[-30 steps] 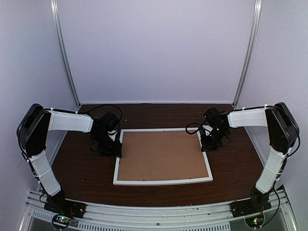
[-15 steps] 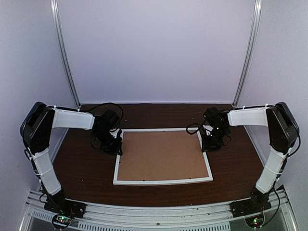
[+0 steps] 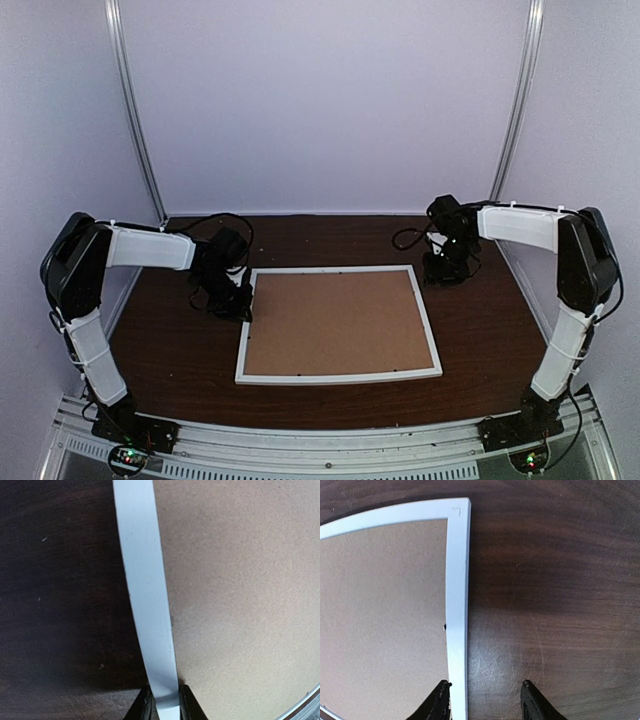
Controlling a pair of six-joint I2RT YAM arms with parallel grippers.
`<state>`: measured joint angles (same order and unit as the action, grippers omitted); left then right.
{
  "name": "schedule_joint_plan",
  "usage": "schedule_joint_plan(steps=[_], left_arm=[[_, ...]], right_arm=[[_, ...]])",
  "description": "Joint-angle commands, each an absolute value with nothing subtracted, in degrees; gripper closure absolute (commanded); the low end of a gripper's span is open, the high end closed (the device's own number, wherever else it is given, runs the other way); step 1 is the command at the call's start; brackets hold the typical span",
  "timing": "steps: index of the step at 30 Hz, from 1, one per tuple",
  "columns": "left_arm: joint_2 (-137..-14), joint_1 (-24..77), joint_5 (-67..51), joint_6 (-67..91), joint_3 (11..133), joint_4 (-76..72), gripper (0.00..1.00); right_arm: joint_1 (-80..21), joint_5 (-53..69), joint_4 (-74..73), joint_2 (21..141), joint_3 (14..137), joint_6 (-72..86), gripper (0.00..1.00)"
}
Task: Put the photo into the frame
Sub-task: Press the fastener onto the backboard.
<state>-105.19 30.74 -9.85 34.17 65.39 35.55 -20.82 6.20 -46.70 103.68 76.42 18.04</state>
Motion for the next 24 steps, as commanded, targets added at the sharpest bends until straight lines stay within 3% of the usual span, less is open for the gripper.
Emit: schedule_joint_plan(steps=[1, 24], left_arm=[[-105.5, 30.8, -8.4, 34.2, 64.2, 33.1, 0.8], [-105.6, 30.8, -8.7, 33.6, 64.4, 33.0, 0.79]], right_arm=[[-20.1, 2.9, -47.6, 106.5, 80.5, 16.3, 0.52], [-20.1, 3.4, -47.4, 117.6, 86.8, 14.7, 0.53]])
